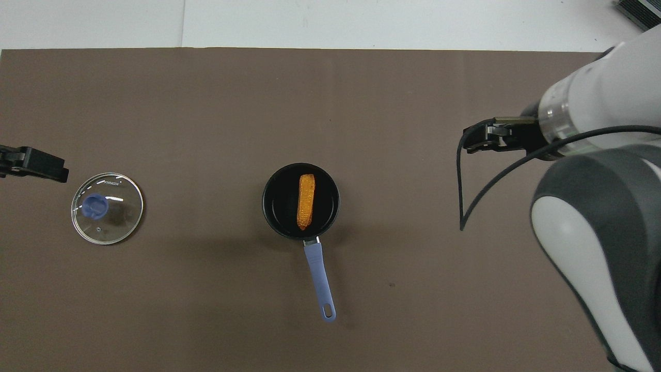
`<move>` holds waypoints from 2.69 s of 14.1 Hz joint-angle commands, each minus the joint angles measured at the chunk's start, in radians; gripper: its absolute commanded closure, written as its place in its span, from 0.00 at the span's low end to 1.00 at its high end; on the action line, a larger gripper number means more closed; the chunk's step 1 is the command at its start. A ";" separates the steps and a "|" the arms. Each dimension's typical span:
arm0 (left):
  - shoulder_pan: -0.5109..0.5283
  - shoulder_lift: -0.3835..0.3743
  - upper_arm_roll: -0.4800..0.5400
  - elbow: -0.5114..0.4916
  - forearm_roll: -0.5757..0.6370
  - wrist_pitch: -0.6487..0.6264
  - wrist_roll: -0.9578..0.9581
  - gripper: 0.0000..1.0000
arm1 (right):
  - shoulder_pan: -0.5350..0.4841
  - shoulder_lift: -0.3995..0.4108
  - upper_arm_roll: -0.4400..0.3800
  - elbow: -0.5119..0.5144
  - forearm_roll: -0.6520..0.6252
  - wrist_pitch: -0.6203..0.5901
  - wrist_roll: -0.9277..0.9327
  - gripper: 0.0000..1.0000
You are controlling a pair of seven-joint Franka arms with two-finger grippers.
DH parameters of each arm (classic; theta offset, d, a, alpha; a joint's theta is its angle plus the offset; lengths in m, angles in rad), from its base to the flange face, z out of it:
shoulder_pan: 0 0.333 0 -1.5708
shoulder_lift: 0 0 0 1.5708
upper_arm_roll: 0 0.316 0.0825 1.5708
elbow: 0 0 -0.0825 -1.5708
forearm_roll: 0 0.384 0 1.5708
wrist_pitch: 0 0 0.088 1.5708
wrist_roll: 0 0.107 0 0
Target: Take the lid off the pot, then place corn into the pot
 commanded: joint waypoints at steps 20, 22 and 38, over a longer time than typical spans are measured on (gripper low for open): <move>0.003 -0.011 0.001 -0.002 -0.009 -0.011 0.010 0.00 | -0.170 -0.208 -0.024 -0.123 -0.019 -0.140 -0.278 0.00; 0.003 -0.013 0.001 0.000 -0.009 -0.011 0.010 0.00 | -0.170 -0.208 -0.023 -0.123 -0.032 -0.143 -0.278 0.00; 0.003 -0.011 0.001 0.000 -0.009 -0.011 0.010 0.00 | -0.168 -0.200 -0.021 -0.106 -0.013 -0.149 -0.269 0.00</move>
